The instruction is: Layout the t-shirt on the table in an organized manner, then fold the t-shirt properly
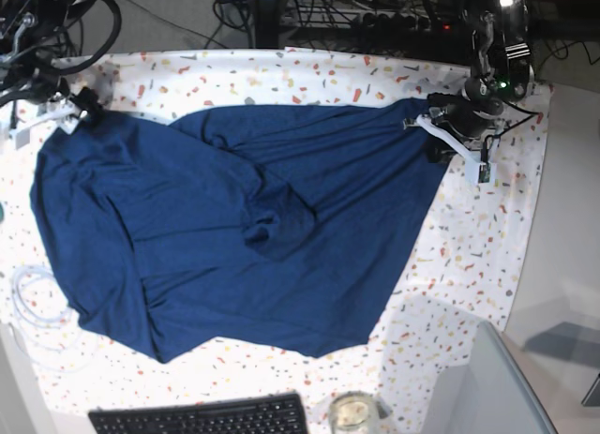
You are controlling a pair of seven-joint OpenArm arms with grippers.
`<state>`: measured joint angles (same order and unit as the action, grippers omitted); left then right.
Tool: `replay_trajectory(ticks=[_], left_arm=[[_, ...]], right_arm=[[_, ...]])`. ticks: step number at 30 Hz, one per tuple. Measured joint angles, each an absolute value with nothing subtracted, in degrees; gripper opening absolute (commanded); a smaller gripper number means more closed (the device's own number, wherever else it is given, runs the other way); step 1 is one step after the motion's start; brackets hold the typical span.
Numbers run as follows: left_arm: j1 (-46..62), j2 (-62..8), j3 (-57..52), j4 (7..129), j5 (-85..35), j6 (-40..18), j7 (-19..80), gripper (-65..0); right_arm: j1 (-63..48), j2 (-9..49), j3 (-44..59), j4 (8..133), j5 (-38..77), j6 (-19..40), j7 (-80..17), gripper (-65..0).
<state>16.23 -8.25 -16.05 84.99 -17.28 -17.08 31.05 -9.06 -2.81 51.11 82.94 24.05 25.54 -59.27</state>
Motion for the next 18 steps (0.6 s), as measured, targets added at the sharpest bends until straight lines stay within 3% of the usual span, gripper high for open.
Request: replay_trajectory(ticks=[7,9,18], left_arm=[[17.23,-8.29,-16.03,84.82,-15.79,-17.1,27.44,-65.0],[17.3,-8.27,-16.03,84.47,-15.55,-17.08,27.66,-65.0],[17.17,-8.32,-16.03,84.47,-15.42,-17.1,27.59,-65.0]], right_arm=[[-8.38,-2.39,51.18,79.55,24.62,27.75,-53.65,-14.3],[-8.49,-2.22,51.16,79.29,25.1,27.99,-53.54,-16.8],[-8.58,-2.55,51.11,79.92,24.01,28.1,-54.43,-65.0]])
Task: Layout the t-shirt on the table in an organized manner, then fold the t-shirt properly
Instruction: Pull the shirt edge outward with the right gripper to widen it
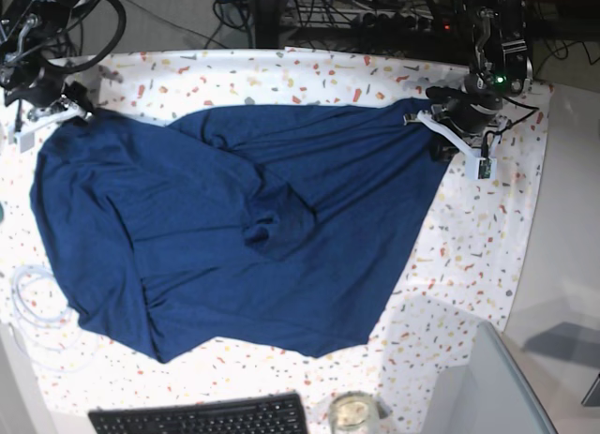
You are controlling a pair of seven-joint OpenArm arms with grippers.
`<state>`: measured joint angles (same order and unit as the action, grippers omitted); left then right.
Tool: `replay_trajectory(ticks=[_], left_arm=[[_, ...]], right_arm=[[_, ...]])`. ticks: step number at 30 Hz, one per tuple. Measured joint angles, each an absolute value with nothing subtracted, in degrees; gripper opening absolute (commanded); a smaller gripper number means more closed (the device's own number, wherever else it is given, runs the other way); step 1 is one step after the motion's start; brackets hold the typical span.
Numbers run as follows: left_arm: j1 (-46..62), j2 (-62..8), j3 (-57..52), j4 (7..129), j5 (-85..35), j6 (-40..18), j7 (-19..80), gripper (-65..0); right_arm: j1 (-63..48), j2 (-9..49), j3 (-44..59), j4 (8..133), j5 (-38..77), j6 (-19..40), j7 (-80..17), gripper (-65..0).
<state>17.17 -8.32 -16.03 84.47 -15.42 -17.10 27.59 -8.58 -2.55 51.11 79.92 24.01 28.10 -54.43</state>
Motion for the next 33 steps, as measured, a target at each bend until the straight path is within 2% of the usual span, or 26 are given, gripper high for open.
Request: replay_trajectory(ticks=[7,12,15,20,27,33], left_arm=[[17.19,-8.71,-16.03,84.47,-15.4,-17.08,27.62,-65.0],[17.3,-8.71,-16.03,86.48,-15.35,-17.06,27.79,-65.0],[17.37,-8.67,-16.03,88.27,-15.42,-17.1,27.66,-65.0],[16.99,-8.6,-15.88,87.85,-15.42,-17.1,27.62,-65.0],[10.59,-6.35,-15.55,79.33,-15.33,-17.12,27.44,-65.0],[9.39,-6.96,-15.55,75.4,-15.25,-17.1,27.14,-65.0]], right_arm=[[-11.05,-0.95,51.44,92.95,23.77,28.12,-65.45,-65.0],[-13.69,-1.26,51.29,97.43,24.01,28.14,-69.34,-65.0],[-15.16,0.78,51.27,98.87,24.03,28.14,-72.88,-65.0],[-16.43,5.08,51.27,99.13,24.21,28.14,-73.17,-65.0],[-16.69,7.01,50.72,98.54,24.25,28.14,-72.29,-65.0],[-16.88,9.34,50.65,92.73,24.34,28.14,-72.51,-65.0]])
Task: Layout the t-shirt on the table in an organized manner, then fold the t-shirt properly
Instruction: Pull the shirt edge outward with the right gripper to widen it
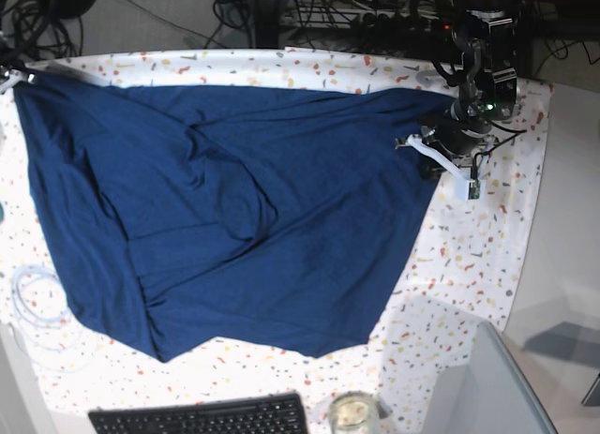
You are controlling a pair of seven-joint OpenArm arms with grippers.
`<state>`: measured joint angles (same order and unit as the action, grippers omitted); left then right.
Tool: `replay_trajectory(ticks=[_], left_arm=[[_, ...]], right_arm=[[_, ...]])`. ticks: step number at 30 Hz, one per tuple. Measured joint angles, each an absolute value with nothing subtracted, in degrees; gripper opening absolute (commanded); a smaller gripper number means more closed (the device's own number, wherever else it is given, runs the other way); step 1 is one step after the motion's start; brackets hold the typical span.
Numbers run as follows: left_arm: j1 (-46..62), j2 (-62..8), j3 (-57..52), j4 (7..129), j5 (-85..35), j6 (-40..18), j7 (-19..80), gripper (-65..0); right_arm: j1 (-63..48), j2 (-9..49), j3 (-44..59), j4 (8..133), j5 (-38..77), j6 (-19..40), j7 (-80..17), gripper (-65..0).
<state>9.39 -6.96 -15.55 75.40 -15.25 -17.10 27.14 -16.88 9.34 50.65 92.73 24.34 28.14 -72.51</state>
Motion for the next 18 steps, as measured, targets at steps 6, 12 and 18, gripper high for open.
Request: replay_trajectory(ticks=[6,12,18], left_arm=[[9.61,-8.1,-15.66,70.78,-11.92,-17.61,19.81,-65.0],[9.39,-7.31,-15.7,69.89,-7.53,-17.93,16.88,-65.0],[6.9,-7.11,-15.68,69.91,-6.26,-17.76,19.53,-65.0]], right_arm=[[-19.2,12.34,50.61,90.85,24.47,28.14,-68.58,-65.0],[-20.69,12.97,50.61,90.67,24.45,28.14,-68.07,-65.0],[-20.6,14.26,50.35,90.61,21.43,28.14,-68.07,-65.0]])
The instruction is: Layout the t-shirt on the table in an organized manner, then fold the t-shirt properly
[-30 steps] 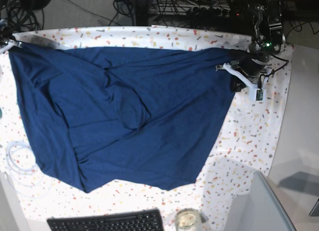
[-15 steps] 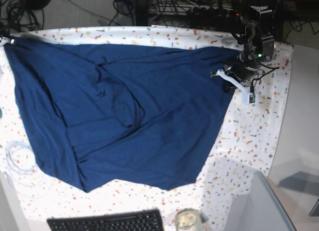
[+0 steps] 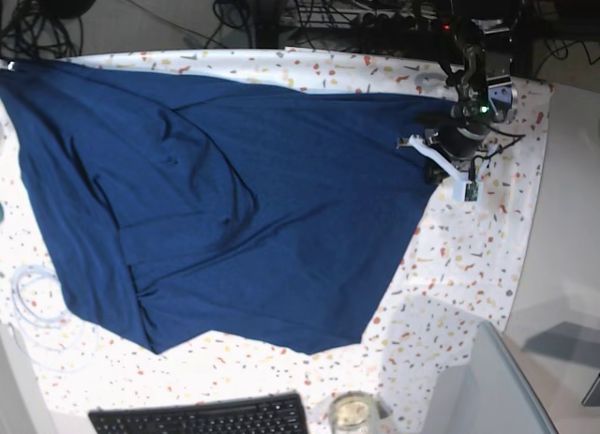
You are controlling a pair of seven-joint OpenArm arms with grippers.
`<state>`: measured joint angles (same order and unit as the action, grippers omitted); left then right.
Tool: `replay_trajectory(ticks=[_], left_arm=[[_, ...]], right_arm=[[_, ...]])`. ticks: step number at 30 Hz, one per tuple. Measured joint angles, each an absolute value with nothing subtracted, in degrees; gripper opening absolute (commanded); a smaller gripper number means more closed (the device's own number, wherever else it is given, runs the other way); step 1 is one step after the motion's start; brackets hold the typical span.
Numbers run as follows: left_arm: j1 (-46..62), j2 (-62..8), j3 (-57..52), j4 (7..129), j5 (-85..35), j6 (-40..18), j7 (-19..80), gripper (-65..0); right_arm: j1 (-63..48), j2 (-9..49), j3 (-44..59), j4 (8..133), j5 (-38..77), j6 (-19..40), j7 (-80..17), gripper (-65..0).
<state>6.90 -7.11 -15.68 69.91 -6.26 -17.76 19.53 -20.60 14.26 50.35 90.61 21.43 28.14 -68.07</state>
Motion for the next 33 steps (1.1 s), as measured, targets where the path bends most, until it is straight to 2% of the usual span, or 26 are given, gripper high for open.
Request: replay_trajectory(ticks=[5,6,7,11,12,14,19,21,23,27,31,33], left_arm=[[8.01,-6.72,-15.66,74.11,-6.24,-17.45,20.58,-65.0],[8.21,-6.5,-15.7,75.66,-6.2,-17.12,20.58,-65.0],[8.36,-6.39,-15.7,76.9,-6.04,-16.88,20.38,-65.0],[8.75,-5.74,-15.64,80.68,-6.13,-17.32,20.12,-65.0],[8.78,-5.74,-15.59,80.86,-6.13,-17.56,20.16,-65.0],[8.73,-5.76,-15.66,80.84,-6.04,-17.41,20.21,-65.0],[5.06,-5.98,-10.9,79.11,-6.09,-16.99,20.36,-65.0],[2.63,-5.39,-8.08,76.69,-6.09,-17.04,20.05,-65.0],[-0.16,-5.23,-5.28,73.1,-6.24,-17.5,20.14,-65.0],[-5.54,-3.79,-1.1,66.92,-6.11,-16.71,19.94,-65.0],[-8.78,-2.83,0.19,61.56,-6.24,-17.8,19.27,-65.0],[-8.62,-3.33,0.08,59.94,-6.13,-16.58,19.44,-65.0]], right_arm=[[-19.88,13.87,45.45,90.52,21.06,28.05,-68.12,-65.0],[-19.88,13.63,45.04,90.52,21.08,28.01,-68.16,-63.3],[-19.84,13.1,45.1,90.52,21.06,28.01,-68.6,-59.7],[-19.99,12.12,45.67,90.52,20.73,28.08,-72.34,-36.8],[-19.77,12.12,45.8,90.59,20.78,28.05,-72.2,-32.9],[-19.51,12.14,45.91,92.18,20.75,28.01,-71.96,-30.8],[-17.61,12.32,47.92,97.54,20.32,27.9,-71.5,-33.0],[-14.79,12.47,46.02,96.14,20.16,27.94,-67.94,-36.3],[-11.33,13.52,41.87,91.7,20.6,27.73,-61.67,-43.8],[-4.1,16.51,32.34,78.63,20.82,28.08,-51.99,-64.8],[3.29,19.9,26.33,63.55,20.21,27.59,-46.5,-63.8],[6.33,21.3,24.01,56.27,20.69,26.09,-44.36,-64.4]])
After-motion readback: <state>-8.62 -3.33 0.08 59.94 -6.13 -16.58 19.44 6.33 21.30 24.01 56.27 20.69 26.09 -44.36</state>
